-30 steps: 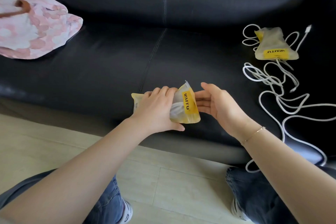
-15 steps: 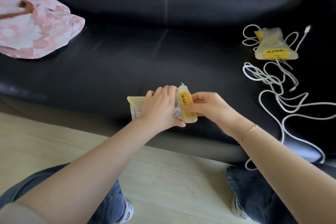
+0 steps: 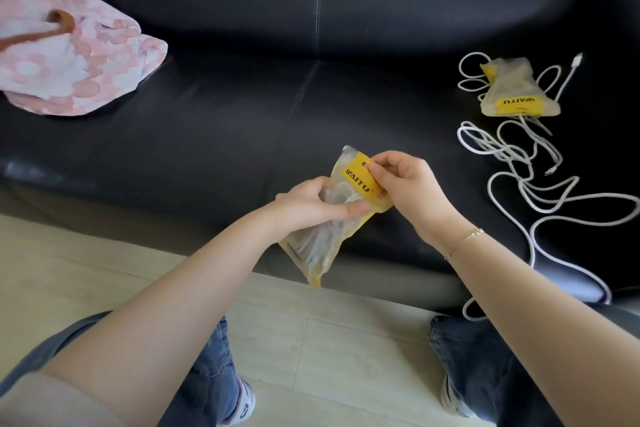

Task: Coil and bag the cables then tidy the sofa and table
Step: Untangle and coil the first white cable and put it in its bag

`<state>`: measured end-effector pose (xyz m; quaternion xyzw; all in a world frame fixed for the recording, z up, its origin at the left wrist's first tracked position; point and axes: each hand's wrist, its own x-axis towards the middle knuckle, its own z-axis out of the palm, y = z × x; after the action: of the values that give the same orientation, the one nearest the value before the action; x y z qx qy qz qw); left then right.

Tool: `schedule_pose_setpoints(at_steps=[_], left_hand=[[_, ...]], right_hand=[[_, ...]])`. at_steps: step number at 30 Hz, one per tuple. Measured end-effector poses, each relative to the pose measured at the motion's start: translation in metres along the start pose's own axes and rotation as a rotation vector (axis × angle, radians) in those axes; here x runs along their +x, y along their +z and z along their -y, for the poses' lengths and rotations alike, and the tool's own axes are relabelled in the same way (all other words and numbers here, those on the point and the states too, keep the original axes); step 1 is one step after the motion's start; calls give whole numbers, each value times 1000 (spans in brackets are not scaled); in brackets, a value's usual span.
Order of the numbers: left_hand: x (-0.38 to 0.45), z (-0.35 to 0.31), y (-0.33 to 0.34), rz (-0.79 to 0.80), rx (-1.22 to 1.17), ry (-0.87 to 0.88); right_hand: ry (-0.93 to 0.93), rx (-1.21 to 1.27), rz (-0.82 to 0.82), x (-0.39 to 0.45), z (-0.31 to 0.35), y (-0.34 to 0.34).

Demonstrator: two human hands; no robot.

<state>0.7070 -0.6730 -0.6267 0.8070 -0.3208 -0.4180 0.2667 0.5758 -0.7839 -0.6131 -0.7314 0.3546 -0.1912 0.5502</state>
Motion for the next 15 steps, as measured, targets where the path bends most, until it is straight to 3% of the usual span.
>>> schedule_pose_setpoints(at_steps=[6,15], left_hand=[[-21,-9,1,151,-456,113],[-40,-38,-12,-40,-563,238]], right_hand=[[-207,-86,61,-10,20,-15],[-366,-56,-40,-15,35,-28]])
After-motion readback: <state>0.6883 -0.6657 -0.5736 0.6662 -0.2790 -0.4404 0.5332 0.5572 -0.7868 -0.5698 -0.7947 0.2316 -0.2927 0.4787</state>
